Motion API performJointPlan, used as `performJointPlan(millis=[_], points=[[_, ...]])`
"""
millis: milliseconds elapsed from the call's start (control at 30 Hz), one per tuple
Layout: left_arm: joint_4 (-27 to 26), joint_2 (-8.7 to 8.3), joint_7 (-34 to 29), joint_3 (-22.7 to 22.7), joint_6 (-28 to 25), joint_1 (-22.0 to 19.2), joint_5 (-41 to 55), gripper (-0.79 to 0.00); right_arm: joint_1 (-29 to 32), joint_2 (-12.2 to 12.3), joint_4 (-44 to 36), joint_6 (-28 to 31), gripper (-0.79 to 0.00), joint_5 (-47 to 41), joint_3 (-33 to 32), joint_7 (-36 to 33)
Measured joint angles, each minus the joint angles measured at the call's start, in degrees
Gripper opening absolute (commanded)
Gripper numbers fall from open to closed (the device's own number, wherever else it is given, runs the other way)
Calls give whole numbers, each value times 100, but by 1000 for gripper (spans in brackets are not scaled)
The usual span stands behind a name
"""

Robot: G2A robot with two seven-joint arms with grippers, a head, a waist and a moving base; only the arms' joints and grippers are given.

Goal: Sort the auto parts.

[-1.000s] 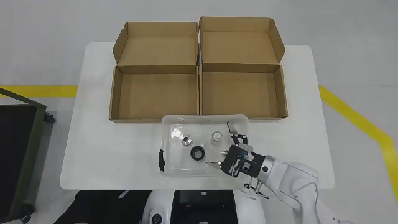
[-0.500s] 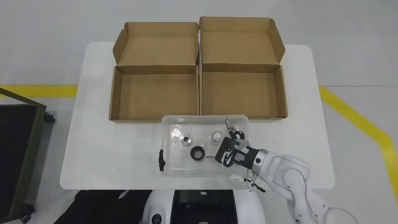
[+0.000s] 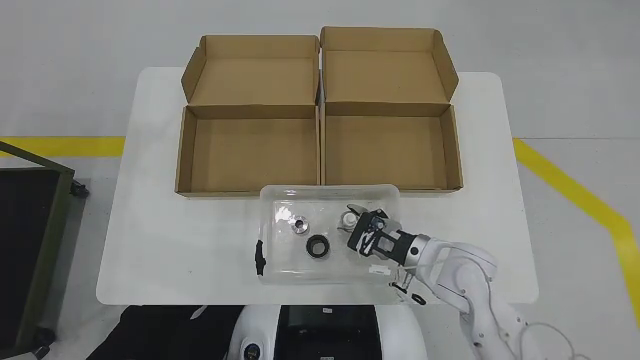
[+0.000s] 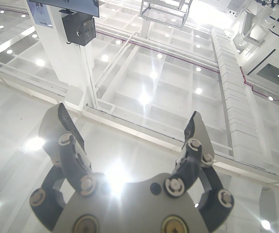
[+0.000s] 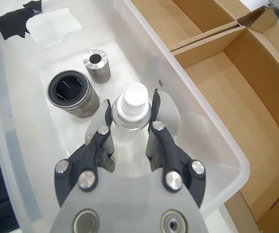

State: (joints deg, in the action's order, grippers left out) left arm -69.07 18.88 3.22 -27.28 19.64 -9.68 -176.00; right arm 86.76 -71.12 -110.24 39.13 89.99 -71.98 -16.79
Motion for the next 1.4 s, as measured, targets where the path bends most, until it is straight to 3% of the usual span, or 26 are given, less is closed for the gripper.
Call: performJointPlan(millis=[67,567,767,1000,1400], points=[[0,0,0,0,0,0,0,0,2,10,-18,13,-785,-33,-5,5],[0,0,0,0,0,0,0,0,221,120,-832,230,-785,-403,-166,487],[0,0,0,0,0,0,0,0,219,113,-903,-63,-785,-1044,-217,916],[0,0,0,0,0,0,0,0,70,110,-984,56,-785,-2009,-233,1482],[0,0,0,0,0,0,0,0,-3,108,-1474,-87,-785,-2455,-193,2214]])
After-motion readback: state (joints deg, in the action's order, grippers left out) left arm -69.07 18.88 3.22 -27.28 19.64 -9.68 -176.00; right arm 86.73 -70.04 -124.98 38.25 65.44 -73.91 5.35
